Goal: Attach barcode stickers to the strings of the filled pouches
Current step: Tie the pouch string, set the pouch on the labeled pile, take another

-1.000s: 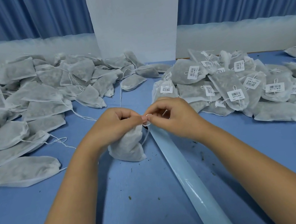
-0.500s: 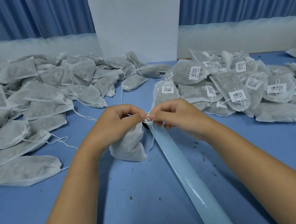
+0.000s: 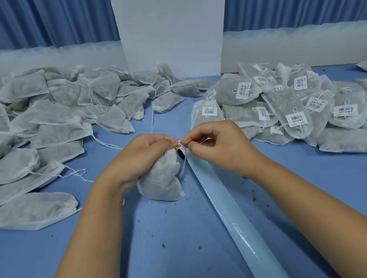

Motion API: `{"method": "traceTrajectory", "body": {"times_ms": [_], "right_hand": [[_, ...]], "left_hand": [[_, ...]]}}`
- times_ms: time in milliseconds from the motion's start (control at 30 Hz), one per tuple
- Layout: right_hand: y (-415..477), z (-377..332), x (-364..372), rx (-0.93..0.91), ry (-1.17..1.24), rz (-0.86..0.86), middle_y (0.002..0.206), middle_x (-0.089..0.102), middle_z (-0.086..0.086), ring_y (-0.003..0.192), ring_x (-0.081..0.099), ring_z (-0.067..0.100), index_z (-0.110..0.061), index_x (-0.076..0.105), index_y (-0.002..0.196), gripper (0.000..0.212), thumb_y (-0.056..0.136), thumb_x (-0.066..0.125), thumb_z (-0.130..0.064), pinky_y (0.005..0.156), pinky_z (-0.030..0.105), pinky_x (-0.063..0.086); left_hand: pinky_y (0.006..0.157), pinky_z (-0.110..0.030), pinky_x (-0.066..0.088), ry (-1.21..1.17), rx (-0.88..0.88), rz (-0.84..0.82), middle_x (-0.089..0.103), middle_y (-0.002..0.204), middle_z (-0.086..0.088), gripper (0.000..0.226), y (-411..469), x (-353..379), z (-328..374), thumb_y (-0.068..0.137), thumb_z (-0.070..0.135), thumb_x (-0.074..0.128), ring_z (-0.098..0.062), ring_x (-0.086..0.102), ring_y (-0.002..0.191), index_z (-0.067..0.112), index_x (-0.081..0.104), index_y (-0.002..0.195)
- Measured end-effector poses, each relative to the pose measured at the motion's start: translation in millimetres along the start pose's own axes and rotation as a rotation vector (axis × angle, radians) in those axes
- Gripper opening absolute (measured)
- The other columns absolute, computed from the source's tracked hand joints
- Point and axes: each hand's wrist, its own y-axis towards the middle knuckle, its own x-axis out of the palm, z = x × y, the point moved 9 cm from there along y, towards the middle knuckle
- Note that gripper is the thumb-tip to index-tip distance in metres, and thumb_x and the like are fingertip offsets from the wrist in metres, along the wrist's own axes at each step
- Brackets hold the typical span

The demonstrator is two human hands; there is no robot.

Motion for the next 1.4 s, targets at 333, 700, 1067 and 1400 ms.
{"method": "traceTrajectory", "body": {"times_ms": [333, 700, 1067, 1400], "right_hand": [[1, 6, 0, 0.038, 0.054, 0.009, 0.070, 0.073, -0.012, 0.067, 0.066, 0.002, -0.018, 0.077, 0.080, 0.007, 0.080, 0.079, -0.011, 0.067, 0.015, 0.049], [4, 6, -6, 0.085, 0.243, 0.043, 0.067, 0.069, -0.006, 0.064, 0.063, 0.010, -0.009, 0.070, 0.081, 0.009, 0.087, 0.068, -0.003, 0.069, 0.024, 0.054], [1, 21, -13, 0.290, 0.480, 0.214, 0.061, 0.069, -0.001, 0.050, 0.059, 0.008, -0.015, 0.044, 0.092, 0.011, 0.101, 0.043, -0.010, 0.049, 0.019, 0.049], [1, 24, -24, 0.290, 0.275, 0.291, 0.060, 0.069, -0.004, 0.046, 0.051, 0.006, -0.017, 0.044, 0.091, 0.012, 0.100, 0.041, -0.010, 0.040, 0.018, 0.036]], "left_hand": [[0.061, -0.007, 0.043, 0.023, 0.029, 0.011, 0.069, 0.072, 0.015, 0.021, 1, -1, 0, 0.091, 0.027, 0.068, 0.006, 0.059, 0.067, 0.032, 0.078, 0.073], [0.068, -0.003, 0.042, 0.185, 0.072, 0.027, 0.075, 0.079, 0.012, 0.012, 2, 2, 5, 0.082, 0.035, 0.076, 0.009, 0.062, 0.075, 0.028, 0.079, 0.073], [0.059, -0.011, 0.035, 0.317, 0.265, 0.091, 0.059, 0.061, 0.007, 0.028, -2, 11, 22, 0.096, 0.023, 0.062, 0.001, 0.046, 0.058, 0.025, 0.071, 0.070], [0.055, -0.023, 0.030, 0.540, 0.380, 0.078, 0.047, 0.060, 0.001, 0.038, -4, 28, 33, 0.088, 0.039, 0.047, -0.007, 0.040, 0.057, 0.005, 0.056, 0.072]]}}
